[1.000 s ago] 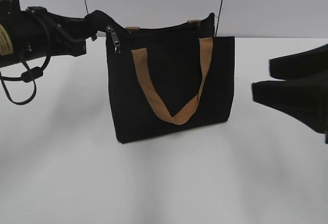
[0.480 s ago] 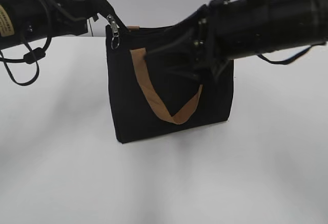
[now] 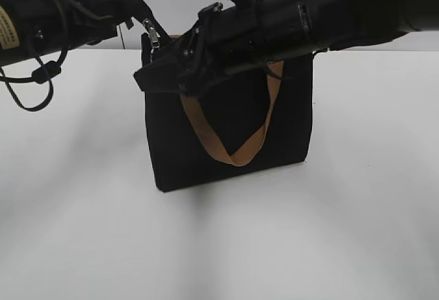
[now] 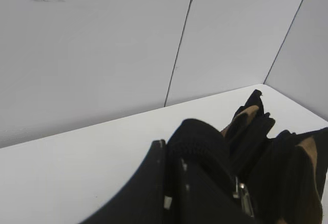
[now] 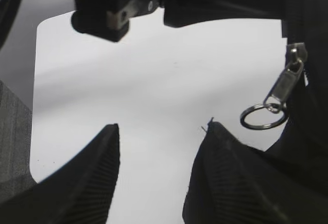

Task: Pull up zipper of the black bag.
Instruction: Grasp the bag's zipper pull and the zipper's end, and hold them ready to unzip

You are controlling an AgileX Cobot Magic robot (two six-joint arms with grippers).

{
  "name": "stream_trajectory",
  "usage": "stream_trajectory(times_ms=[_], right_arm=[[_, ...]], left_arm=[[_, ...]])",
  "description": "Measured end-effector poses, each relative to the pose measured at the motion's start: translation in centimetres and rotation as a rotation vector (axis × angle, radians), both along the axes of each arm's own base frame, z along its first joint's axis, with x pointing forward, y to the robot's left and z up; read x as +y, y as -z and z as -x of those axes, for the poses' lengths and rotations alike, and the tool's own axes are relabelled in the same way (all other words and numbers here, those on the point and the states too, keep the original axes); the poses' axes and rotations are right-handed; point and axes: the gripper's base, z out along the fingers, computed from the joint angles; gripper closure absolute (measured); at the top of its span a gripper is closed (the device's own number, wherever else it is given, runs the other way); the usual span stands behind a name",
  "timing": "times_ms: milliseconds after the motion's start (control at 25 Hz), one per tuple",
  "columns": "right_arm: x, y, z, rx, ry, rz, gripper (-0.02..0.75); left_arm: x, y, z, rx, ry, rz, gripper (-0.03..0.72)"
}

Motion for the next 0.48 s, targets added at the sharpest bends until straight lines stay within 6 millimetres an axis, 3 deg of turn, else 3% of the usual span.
stream_trajectory(times_ms=[480], right_arm=[[0.2, 1.3, -1.9, 0.072, 0.183, -0.034, 0.35]], left_arm=[[-0.1, -0.4, 0.3, 0.008, 0.015, 0.018, 0.694]])
